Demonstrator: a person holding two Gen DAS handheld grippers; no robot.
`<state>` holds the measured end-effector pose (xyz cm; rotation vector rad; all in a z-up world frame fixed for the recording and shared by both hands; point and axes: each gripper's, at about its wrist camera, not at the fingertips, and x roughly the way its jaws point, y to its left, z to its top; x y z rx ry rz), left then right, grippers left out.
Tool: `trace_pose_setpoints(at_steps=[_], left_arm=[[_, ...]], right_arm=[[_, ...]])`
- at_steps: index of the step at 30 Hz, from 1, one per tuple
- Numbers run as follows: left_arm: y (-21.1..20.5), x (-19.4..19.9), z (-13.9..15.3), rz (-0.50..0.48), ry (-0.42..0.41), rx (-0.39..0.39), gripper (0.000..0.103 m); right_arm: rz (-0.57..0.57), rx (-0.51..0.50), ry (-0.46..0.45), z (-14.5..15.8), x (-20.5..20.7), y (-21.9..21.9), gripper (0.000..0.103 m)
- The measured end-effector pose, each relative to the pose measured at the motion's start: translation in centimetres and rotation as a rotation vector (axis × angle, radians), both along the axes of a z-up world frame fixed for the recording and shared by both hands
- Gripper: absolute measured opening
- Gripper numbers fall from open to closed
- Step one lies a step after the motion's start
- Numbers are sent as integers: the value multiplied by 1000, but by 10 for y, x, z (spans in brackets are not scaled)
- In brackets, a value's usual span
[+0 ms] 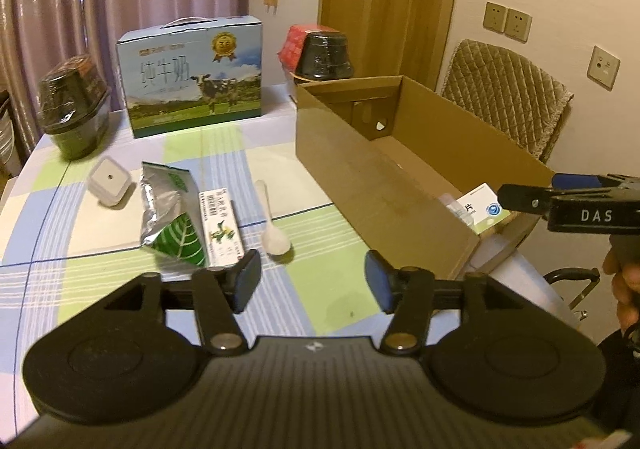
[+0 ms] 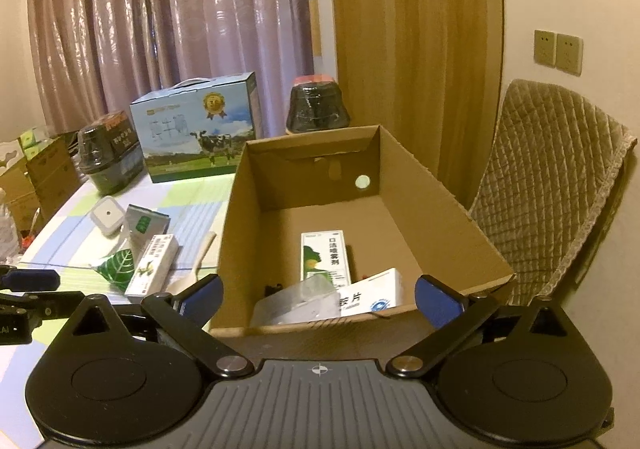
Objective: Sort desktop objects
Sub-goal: 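Open the right tool to release the clear container into the cardboard box, then move both open tools back over the table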
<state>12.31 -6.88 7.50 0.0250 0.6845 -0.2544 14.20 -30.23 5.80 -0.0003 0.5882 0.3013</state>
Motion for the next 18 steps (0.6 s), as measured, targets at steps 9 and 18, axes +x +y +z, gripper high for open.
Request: trace_pose_setpoints(at_steps=[9, 18], left_arm=[[31, -21, -7, 47, 2, 16, 76], [75, -32, -19, 115, 22, 42, 82]], right_arm=[[46, 16, -14, 9, -17, 20, 101], [152, 37, -29, 18, -36, 67, 101]])
